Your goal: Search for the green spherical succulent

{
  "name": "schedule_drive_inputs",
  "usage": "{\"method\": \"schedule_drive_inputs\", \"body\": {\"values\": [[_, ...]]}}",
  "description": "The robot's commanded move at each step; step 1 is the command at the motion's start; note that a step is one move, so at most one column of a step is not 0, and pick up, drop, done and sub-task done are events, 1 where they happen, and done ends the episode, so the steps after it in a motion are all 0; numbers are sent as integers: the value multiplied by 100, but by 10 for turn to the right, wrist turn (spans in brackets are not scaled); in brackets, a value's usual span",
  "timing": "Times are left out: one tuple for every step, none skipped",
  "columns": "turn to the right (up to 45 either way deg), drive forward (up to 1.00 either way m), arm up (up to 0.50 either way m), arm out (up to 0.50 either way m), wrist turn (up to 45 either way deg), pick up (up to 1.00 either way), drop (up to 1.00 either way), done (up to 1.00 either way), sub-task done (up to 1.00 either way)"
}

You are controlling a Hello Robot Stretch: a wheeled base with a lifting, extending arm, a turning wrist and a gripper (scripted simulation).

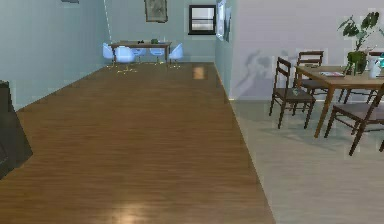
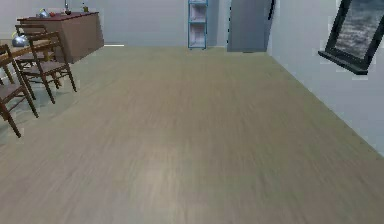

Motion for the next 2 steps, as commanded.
{"method": "schedule_drive_inputs", "body": {"values": [[-60,0,0,0,0,0,0,0,0],[0,100,0,0,0,0,0,0,0]]}}
